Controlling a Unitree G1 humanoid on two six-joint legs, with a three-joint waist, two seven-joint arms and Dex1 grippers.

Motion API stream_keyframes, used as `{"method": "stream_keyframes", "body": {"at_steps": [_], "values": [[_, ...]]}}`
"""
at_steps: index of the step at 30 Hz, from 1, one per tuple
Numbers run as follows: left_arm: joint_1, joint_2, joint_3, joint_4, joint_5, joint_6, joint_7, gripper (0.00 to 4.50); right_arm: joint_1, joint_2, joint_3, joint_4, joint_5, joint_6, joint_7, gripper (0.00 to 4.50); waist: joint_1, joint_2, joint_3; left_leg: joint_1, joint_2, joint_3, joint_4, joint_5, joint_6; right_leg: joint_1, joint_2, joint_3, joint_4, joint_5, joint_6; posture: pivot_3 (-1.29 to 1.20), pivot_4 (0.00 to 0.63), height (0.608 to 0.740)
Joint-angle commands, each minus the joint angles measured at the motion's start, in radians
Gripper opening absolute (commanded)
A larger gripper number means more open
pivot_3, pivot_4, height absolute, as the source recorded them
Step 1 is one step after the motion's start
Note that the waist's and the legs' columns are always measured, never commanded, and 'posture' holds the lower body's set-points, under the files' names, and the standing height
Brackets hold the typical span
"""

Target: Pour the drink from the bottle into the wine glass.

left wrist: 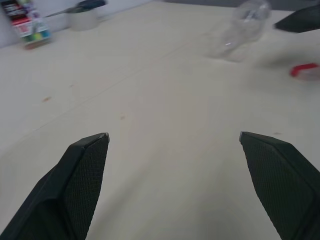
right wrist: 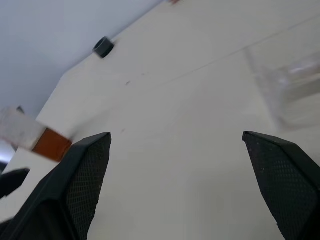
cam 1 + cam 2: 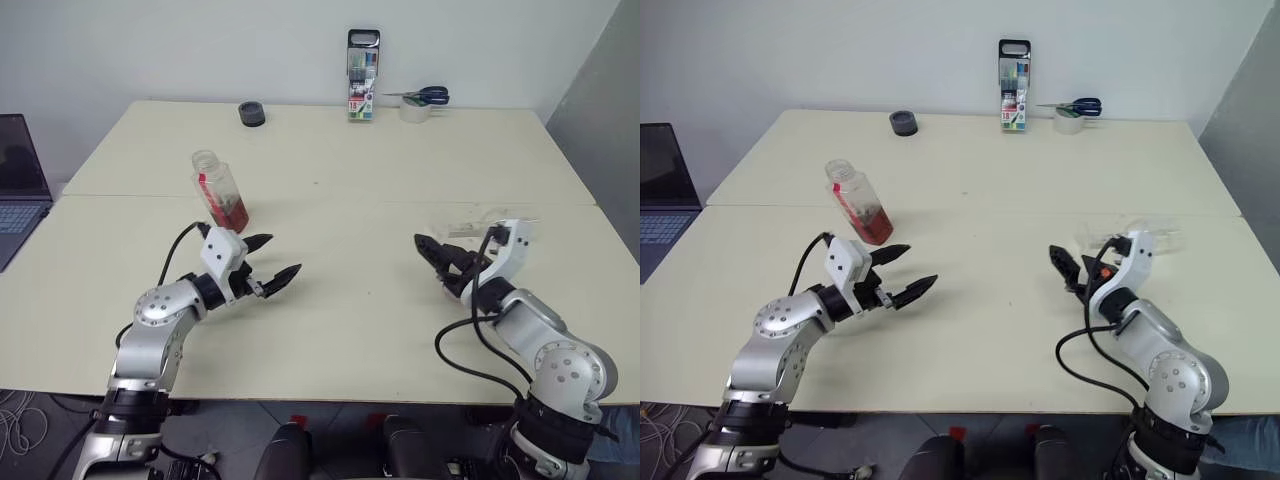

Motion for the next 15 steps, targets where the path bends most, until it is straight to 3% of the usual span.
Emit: {"method": "stream_keyframes", "body": {"at_steps": [1, 8, 15], "values": [[-0.083, 0.024, -0.03, -0.009, -0.051, 0.044, -0.109, 4.47, -0.068, 0.036, -0.089, 0.032, 0.112, -0.017, -0.127, 4.5, -0.007, 0.0, 0.0, 0.0, 0.0, 0.0, 0.0, 0.0, 0.0, 0.0, 0.0, 0.0, 0.0, 0.0, 0.0, 0.0, 0.15, 0.74], [-0.199, 0.061, -0.083, 0.034, -0.059, 0.059, -0.288, 4.47, -0.162, 0.066, -0.179, 0.176, 0.274, -0.078, -0.34, 4.5, -0.023, 0.002, 0.0, 0.0, 0.0, 0.0, 0.0, 0.0, 0.0, 0.0, 0.001, 0.001, 0.001, 0.0, 0.0, 0.0, 0.15, 0.74], [-0.263, 0.05, -0.11, 0.114, -0.025, 0.003, -0.343, 4.47, -0.211, 0.046, -0.17, 0.294, 0.32, -0.177, -0.402, 4.5, -0.024, 0.003, 0.001, 0.0, 0.0, 0.001, 0.0, 0.0, 0.0, 0.0, 0.001, 0.001, 0.001, 0.0, -0.001, 0.0, 0.15, 0.74]]}}
